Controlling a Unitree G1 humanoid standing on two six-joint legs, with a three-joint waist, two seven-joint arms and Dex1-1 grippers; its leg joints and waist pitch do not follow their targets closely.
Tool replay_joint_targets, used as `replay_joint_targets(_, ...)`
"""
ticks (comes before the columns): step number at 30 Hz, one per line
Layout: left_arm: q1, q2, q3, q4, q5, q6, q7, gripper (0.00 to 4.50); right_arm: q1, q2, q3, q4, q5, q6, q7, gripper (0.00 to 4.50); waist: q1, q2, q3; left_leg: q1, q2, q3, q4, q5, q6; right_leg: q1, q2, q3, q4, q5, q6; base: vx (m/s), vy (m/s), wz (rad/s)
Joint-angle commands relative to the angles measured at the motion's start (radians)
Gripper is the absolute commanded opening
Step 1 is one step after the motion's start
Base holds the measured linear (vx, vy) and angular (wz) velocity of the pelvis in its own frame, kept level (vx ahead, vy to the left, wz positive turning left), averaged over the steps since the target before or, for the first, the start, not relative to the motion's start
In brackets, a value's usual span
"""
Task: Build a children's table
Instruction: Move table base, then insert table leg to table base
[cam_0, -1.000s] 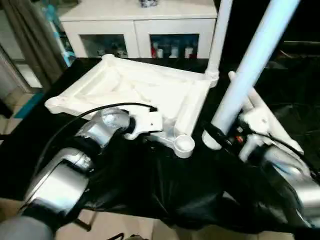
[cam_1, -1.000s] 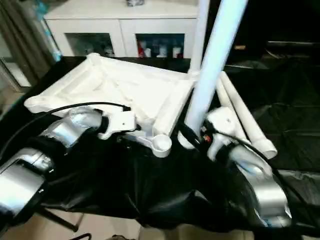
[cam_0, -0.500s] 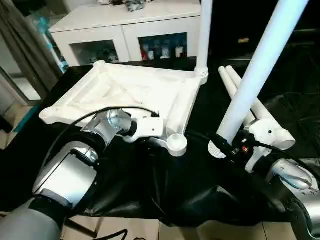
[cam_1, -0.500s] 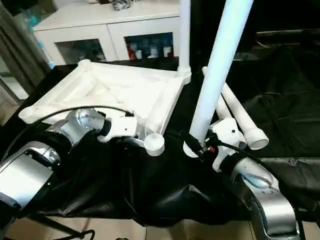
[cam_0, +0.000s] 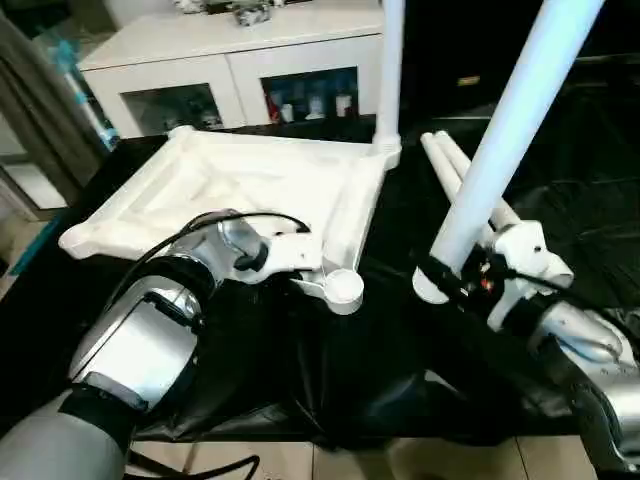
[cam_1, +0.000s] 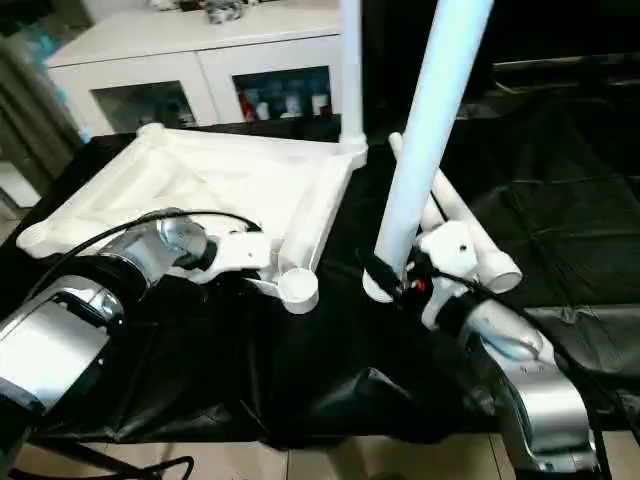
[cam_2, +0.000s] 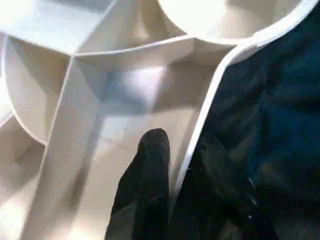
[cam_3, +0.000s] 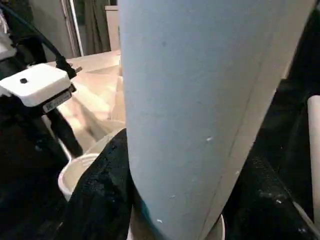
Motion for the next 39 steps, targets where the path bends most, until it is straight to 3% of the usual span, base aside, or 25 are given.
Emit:
replay_joint_targets(1, 0.041, -0.014, 0.06, 0.004, -0.084, 0.051, -0.042, 0.5, -0.033, 0.013, 0.009, 0.007, 0.023, 0.015, 0.014, 1.9, 0.014, -0.056, -0.071, 0.008, 0.072, -0.04, -0.064, -0.121, 0.162, 0.045, -0.099, 0.039, -0.084, -0.116, -0.256, 0.0, 0.0, 0.0)
replay_joint_targets(2, 0.047, -0.016, 0.063, -0.005, -0.091, 0.055, -0.055, 0.47, -0.038, 0.015, 0.01, 0.01, 0.027, 0.018, 0.016, 1.9, 0.016, -0.053, -0.071, 0.008, 0.074, -0.039, -0.062, -0.106, 0.176, 0.044, -0.099, 0.039, -0.083, -0.088, -0.263, 0.0, 0.0, 0.0)
replay_joint_targets(3, 0.054, -0.019, 0.07, -0.018, -0.106, 0.066, -0.078, 0.37, -0.045, 0.022, 0.006, 0.016, 0.041, 0.025, 0.02, 1.9, 0.02, -0.072, -0.073, 0.006, 0.076, -0.037, -0.062, -0.098, 0.189, 0.045, -0.099, 0.039, -0.082, -0.063, -0.267, 0.0, 0.0, 0.0)
replay_joint_targets(4, 0.066, -0.022, 0.076, -0.038, -0.121, 0.073, -0.095, 0.31, -0.054, 0.028, 0.004, 0.026, 0.05, 0.028, 0.024, 1.9, 0.025, -0.059, -0.079, 0.005, 0.076, -0.04, -0.059, -0.073, 0.194, 0.048, -0.103, 0.04, -0.071, -0.027, -0.273, 0.0, 0.0, 0.0)
replay_joint_targets(5, 0.075, -0.023, 0.081, -0.057, -0.128, 0.084, -0.106, 0.23, -0.061, 0.031, 0.003, 0.034, 0.055, 0.029, 0.027, 1.9, 0.027, -0.055, -0.074, 0.007, 0.078, -0.039, -0.061, -0.081, 0.203, 0.041, -0.101, 0.038, -0.075, -0.026, -0.276, 0.0, 0.0, 0.0)
replay_joint_targets(6, 0.095, -0.026, 0.09, -0.101, -0.134, 0.119, -0.117, 0.23, -0.071, 0.034, 0.006, 0.047, 0.057, 0.032, 0.03, 1.9, 0.027, -0.069, -0.077, 0.01, 0.09, -0.043, -0.067, -0.074, 0.207, 0.043, -0.101, 0.039, -0.069, 0.018, -0.288, 0.0, 0.0, 0.0)
replay_joint_targets(8, 0.14, -0.026, 0.105, -0.193, -0.145, 0.184, -0.117, 0.03, -0.084, 0.038, 0.018, 0.064, 0.052, 0.031, 0.034, 1.9, 0.031, -0.068, -0.075, 0.014, 0.096, -0.044, -0.071, -0.082, 0.211, 0.039, -0.103, 0.04, -0.064, 0.055, -0.31, 0.0, 0.0, 0.0)
replay_joint_targets(10, 0.209, -0.021, 0.114, -0.323, -0.168, 0.228, -0.114, 0.03, -0.094, 0.044, 0.031, 0.076, 0.045, 0.029, 0.037, 1.9, 0.037, -0.073, -0.074, 0.014, 0.095, -0.041, -0.071, -0.098, 0.202, 0.042, -0.107, 0.041, -0.065, 0.045, -0.317, 0.0, 0.0, 0.0)
replay_joint_targets(11, 0.276, -0.017, 0.123, -0.455, -0.198, 0.263, -0.108, 0.03, -0.099, 0.053, 0.035, 0.082, 0.045, 0.031, 0.035, 1.9, 0.044, -0.074, -0.071, 0.014, 0.093, -0.037, -0.071, -0.107, 0.192, 0.039, -0.108, 0.043, -0.07, 0.017, -0.317, 0.0, 0.0, 0.0)
replay_joint_targets(12, 0.295, -0.017, 0.127, -0.49, -0.199, 0.273, -0.089, 0.03, -0.099, 0.057, 0.035, 0.083, 0.048, 0.034, 0.033, 1.9, 0.047, -0.072, -0.072, 0.016, 0.096, -0.038, -0.071, -0.109, 0.185, 0.04, -0.109, 0.044, -0.068, 0.01, -0.315, 0.0, 0.0, 0.0)
replay_joint_targets(13, 0.315, -0.018, 0.13, -0.527, -0.201, 0.284, -0.07, 0.03, -0.099, 0.06, 0.034, 0.083, 0.051, 0.037, 0.031, 1.9, 0.05, -0.079, -0.069, 0.016, 0.093, -0.035, -0.072, -0.114, 0.182, 0.035, -0.105, 0.044, -0.073, -0.007, -0.311, 0.0, 0.0, 0.0)
replay_joint_targets(14, 0.34, -0.018, 0.134, -0.572, -0.201, 0.299, -0.041, 0.03, -0.099, 0.065, 0.034, 0.083, 0.055, 0.041, 0.029, 1.9, 0.055, -0.074, -0.069, 0.016, 0.098, -0.037, -0.074, -0.113, 0.174, 0.036, -0.105, 0.045, -0.068, -0.01, -0.309, 0.0, 0.0, 0.0)
replay_joint_targets(17, 0.434, 0.01, 0.115, -0.701, -0.142, 0.272, 0.036, 0.03, -0.106, 0.079, 0.027, 0.092, 0.066, 0.058, 0.009, 1.9, 0.064, -0.079, -0.061, 0.019, 0.096, -0.036, -0.081, -0.155, 0.144, 0.031, -0.101, 0.047, -0.077, -0.087, -0.285, 0.0, 0.0, 0.0)
replay_joint_targets(18, 0.47, 0.021, 0.11, -0.76, -0.13, 0.298, 0.035, 0.03, -0.108, 0.081, 0.025, 0.093, 0.071, 0.066, 0.007, 1.9, 0.06, -0.082, -0.057, 0.014, 0.098, -0.038, -0.086, -0.157, 0.133, 0.033, -0.102, 0.049, -0.076, -0.093, -0.274, 0.0, 0.0, 0.0)
replay_joint_targets(20, 0.535, 0.024, 0.117, -0.903, -0.15, 0.421, 0.015, 0.03, -0.11, 0.083, 0.021, 0.097, 0.078, 0.078, 0.006, 1.9, 0.058, -0.077, -0.058, 0.018, 0.099, -0.04, -0.088, -0.162, 0.118, 0.03, -0.101, 0.05, -0.074, -0.095, -0.271, 0.0, 0.0, 0.0)
replay_joint_targets(23, 0.586, 0.022, 0.118, -1.034, -0.172, 0.512, 0.015, 0.03, -0.114, 0.079, 0.022, 0.107, 0.077, 0.076, 0.015, 1.9, 0.057, -0.082, -0.056, 0.02, 0.096, -0.035, -0.088, -0.166, 0.103, 0.03, -0.101, 0.052, -0.078, -0.105, -0.273, 0.0, 0.0, 0.0)
replay_joint_targets(26, 0.599, 0.016, 0.12, -1.066, -0.177, 0.514, 0.055, 0.03, -0.116, 0.076, 0.021, 0.113, 0.071, 0.075, 0.02, 1.9, 0.061, -0.087, -0.057, 0.018, 0.091, -0.031, -0.084, -0.136, 0.112, 0.03, -0.099, 0.052, -0.08, -0.088, -0.266, 0.0, 0.0, 0.0)
replay_joint_targets(28, 0.581, -0.013, 0.141, -1.018, -0.163, 0.388, 0.146, 0.03, -0.123, 0.068, 0.022, 0.123, 0.06, 0.069, 0.025, 1.9, 0.064, -0.089, -0.058, 0.018, 0.088, -0.03, -0.081, -0.128, 0.118, 0.03, -0.096, 0.052, -0.082, -0.086, -0.258, 0.0, 0.0, 0.0)
replay_joint_targets(30, 0.578, -0.022, 0.153, -1.016, -0.166, 0.357, 0.169, 0.48, -0.126, 0.064, 0.022, 0.126, 0.059, 0.067, 0.025, 1.9, 0.067, -0.088, -0.061, 0.018, 0.09, -0.031, -0.081, -0.125, 0.117, 0.031, -0.095, 0.051, -0.08, -0.08, -0.252, 0.0, 0.0, 0.0)
replay_joint_targets(32, 0.576, -0.024, 0.173, -1.04, -0.207, 0.412, 0.135, 0.62, -0.13, 0.06, 0.022, 0.126, 0.062, 0.068, 0.025, 1.9, 0.067, -0.09, -0.062, 0.018, 0.089, -0.03, -0.08, -0.111, 0.121, 0.031, -0.094, 0.051, -0.076, -0.058, -0.255, 0.0, 0.0, 0.0)
replay_joint_targets(33, 0.572, -0.016, 0.177, -1.052, -0.214, 0.42, 0.122, 0.71, -0.13, 0.058, 0.022, 0.128, 0.063, 0.067, 0.026, 1.9, 0.071, -0.085, -0.066, 0.019, 0.09, -0.03, -0.079, -0.101, 0.121, 0.031, -0.097, 0.05, -0.074, -0.044, -0.264, 0.0, 0.0, 0.0)
replay_joint_targets(39, 0.559, 0.025, 0.178, -1.075, -0.212, 0.43, 0.103, 0.98, -0.131, 0.055, 0.021, 0.132, 0.062, 0.063, 0.03, 1.9, 0.073, -0.089, -0.065, 0.018, 0.089, -0.029, -0.077, -0.093, 0.132, 0.031, -0.095, 0.049, -0.071, -0.031, -0.268, 0.0, 0.0, 0.0)
